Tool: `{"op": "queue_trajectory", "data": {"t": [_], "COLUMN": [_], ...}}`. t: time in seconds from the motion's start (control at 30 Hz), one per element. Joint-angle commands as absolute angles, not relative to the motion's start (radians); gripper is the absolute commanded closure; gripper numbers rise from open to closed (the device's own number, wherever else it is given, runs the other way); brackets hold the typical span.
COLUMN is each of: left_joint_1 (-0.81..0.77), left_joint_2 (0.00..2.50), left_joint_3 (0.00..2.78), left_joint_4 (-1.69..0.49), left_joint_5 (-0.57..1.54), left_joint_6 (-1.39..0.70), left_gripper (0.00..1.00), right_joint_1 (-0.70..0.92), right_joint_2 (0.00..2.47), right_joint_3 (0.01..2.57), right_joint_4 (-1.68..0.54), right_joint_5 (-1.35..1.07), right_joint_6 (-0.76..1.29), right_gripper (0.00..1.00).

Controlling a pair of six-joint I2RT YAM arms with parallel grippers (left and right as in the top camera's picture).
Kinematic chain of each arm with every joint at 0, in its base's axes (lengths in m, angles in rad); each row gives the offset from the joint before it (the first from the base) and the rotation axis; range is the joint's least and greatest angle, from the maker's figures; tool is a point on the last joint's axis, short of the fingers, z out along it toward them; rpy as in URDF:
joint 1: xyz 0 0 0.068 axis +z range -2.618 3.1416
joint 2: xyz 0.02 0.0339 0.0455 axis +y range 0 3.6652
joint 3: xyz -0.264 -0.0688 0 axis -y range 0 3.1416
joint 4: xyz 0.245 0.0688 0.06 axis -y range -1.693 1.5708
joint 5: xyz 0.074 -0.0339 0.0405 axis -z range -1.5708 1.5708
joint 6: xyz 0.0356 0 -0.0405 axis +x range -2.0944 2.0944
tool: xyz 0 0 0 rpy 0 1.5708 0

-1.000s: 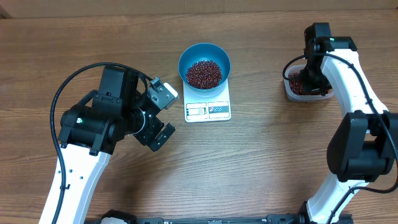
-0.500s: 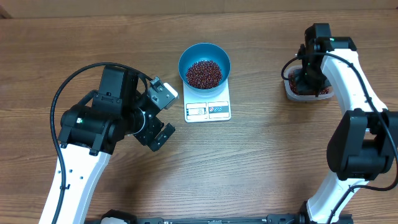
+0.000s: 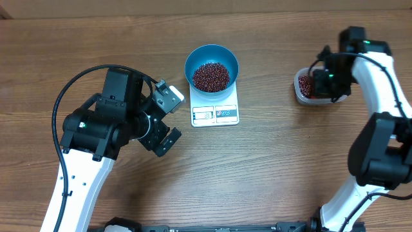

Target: Scoop item into bowl and weigh 150g on scale

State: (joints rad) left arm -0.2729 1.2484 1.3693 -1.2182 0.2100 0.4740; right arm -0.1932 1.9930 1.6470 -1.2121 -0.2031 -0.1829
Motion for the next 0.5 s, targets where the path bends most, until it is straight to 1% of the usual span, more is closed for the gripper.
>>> {"op": "queue_trajectory", "data": {"t": [0.0,0.17,0.47], "left_joint_1": [-0.268,-0.268,-0.268], "left_joint_2": [1.255,1.255,1.255], "left_joint_3": [1.368,1.368,1.368], "left_joint_4": [-1.216,-1.216,-1.216], "left_joint_5": [0.229,0.229,0.229], "left_joint_6": [0.464,0.464,0.464], "left_gripper": [0.0,0.0,0.0], "right_joint_1": [-0.242,-0.295,-0.305], "right_joint_2": [2.004,2.008,2.037], "right_joint_3": [1.645,1.643,1.642], "right_joint_4": [-1.217,-1.23,-1.224], "right_joint_5": [-0.437,-0.5,-0.513], "right_joint_6": [-0.181,-0.181,-0.18], "right_gripper": [0.96,0.96,0.96]}}
